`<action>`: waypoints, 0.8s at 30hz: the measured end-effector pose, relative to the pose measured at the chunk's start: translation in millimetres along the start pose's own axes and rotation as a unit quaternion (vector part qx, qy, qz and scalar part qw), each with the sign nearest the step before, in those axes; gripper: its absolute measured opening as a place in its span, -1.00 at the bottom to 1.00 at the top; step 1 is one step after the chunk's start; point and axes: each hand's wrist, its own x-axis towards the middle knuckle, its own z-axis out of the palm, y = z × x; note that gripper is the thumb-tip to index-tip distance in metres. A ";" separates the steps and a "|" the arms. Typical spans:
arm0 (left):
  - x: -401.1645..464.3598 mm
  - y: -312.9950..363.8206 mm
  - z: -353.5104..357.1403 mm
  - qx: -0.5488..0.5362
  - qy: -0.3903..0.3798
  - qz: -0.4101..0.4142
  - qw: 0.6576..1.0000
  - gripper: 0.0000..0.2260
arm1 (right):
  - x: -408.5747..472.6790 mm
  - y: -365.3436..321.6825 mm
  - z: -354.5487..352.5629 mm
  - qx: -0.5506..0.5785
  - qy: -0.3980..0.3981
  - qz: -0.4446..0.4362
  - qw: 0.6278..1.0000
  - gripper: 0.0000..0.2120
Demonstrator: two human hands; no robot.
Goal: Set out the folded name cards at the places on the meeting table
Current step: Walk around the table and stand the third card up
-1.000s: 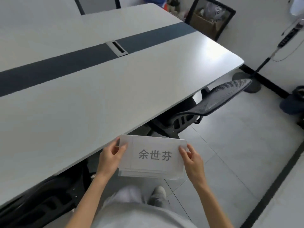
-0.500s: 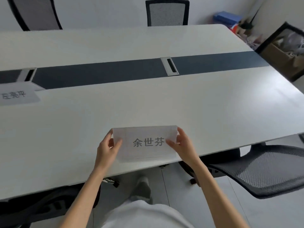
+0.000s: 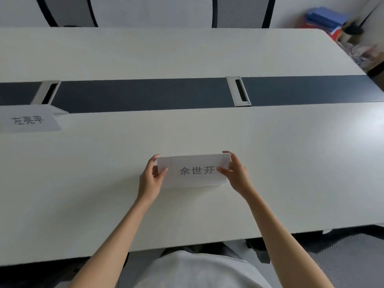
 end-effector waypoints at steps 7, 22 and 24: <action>5.2 -7.6 0.6 0.059 0.012 -0.005 0.998 -0.72 | 13.9 4.3 -12.3 -0.046 -0.036 -0.039 0.998 -0.50; 62.5 138.4 37.6 -0.023 0.016 0.192 0.981 -0.75 | 65.8 -27.3 -129.3 0.106 0.047 -0.146 0.982 -0.52; 84.3 159.0 69.6 -0.034 -0.028 0.174 0.984 -0.76 | 81.0 -17.1 -158.9 0.110 0.074 -0.128 0.983 -0.54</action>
